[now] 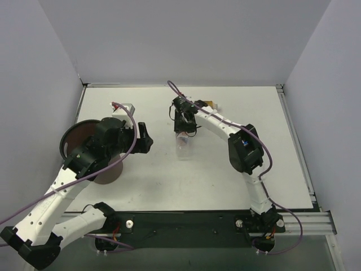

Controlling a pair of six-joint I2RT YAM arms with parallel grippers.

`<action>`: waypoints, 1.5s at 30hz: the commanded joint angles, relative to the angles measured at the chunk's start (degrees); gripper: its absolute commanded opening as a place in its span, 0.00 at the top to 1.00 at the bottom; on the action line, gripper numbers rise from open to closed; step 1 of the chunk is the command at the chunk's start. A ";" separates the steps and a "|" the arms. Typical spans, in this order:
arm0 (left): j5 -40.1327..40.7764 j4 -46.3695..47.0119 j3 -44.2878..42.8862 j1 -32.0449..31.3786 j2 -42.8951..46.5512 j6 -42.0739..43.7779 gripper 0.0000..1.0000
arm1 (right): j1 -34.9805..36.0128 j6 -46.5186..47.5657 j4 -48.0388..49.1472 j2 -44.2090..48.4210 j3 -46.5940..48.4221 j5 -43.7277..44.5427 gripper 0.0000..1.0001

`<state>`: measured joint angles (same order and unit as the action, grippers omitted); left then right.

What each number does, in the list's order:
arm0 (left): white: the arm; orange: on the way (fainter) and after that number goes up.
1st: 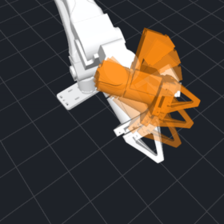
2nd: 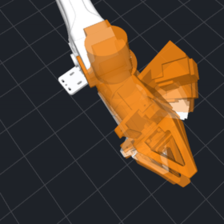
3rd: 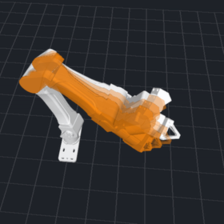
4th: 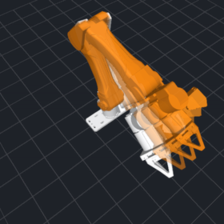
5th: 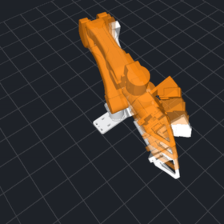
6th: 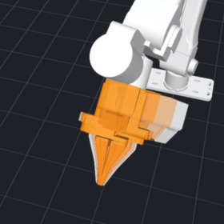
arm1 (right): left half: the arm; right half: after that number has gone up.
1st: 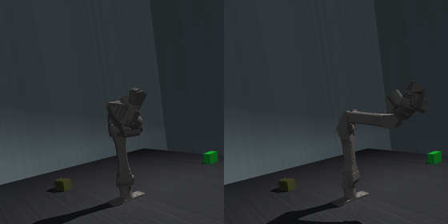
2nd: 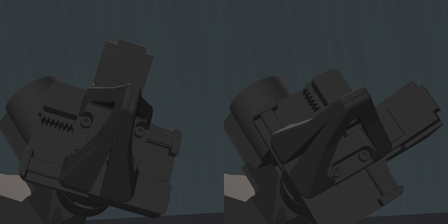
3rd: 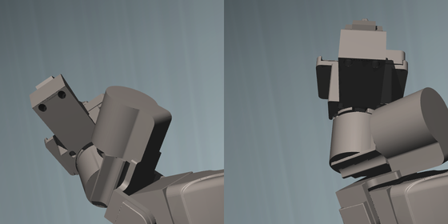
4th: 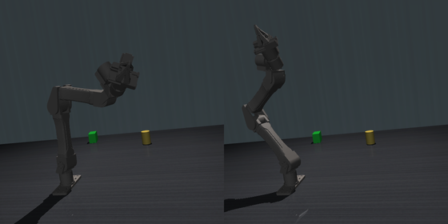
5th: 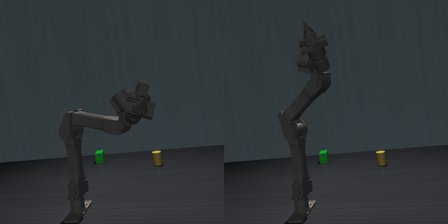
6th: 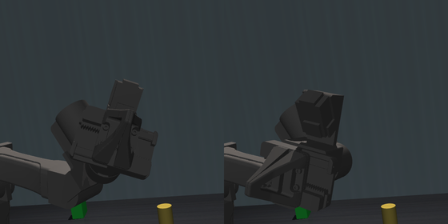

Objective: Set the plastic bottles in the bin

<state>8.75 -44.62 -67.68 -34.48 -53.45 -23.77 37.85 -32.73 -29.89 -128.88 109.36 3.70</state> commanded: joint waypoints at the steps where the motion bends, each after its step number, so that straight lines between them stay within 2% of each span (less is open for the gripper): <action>1: -8.57 11.30 4.47 -0.24 0.28 -6.46 0.11 | -0.49 -6.19 2.89 15.02 -8.88 -7.72 0.85; 6: -12.79 16.05 6.86 -0.06 -2.27 -8.22 0.09 | -0.49 -15.24 18.09 26.56 -24.51 -20.29 0.85; 10: -15.42 17.37 7.83 0.03 -4.81 -8.84 0.08 | 0.47 -20.96 25.57 33.41 -30.94 -23.65 0.85; 14: -18.25 22.55 9.49 -0.06 -6.49 -11.29 0.07 | 1.70 -25.79 32.95 36.68 -35.53 -24.27 0.84; 19: -20.27 25.37 11.08 -0.06 -6.32 -12.71 0.07 | 3.55 -25.80 33.40 37.91 -36.15 -23.04 0.84; 28: -16.93 25.55 12.84 -0.06 -6.67 -12.62 0.08 | 5.40 -26.95 34.02 40.19 -36.76 -22.95 0.85; 30: -15.79 25.20 12.75 -0.06 -6.49 -12.62 0.13 | 5.66 -27.12 34.11 40.72 -37.11 -22.87 0.85; 33: -15.17 25.29 12.75 -0.06 -6.14 -12.62 0.26 | 5.84 -27.21 34.11 41.60 -37.38 -22.69 0.85; 39: -13.68 25.20 13.36 -0.06 -5.79 -12.70 0.42 | 6.36 -27.47 34.20 42.75 -37.47 -22.60 0.85; 40: -13.68 25.28 13.36 -0.06 -5.70 -12.71 0.51 | 6.36 -27.47 34.28 43.01 -37.47 -22.51 0.85; 45: -13.59 25.64 13.89 -0.06 -5.09 -12.97 0.73 | 6.45 -26.77 33.23 44.24 -36.50 -21.72 0.80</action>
<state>-7.33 -21.32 -54.35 -34.83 -59.46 -36.86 43.03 -58.63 0.60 -89.71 71.40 -15.75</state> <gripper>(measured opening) 0.568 0.422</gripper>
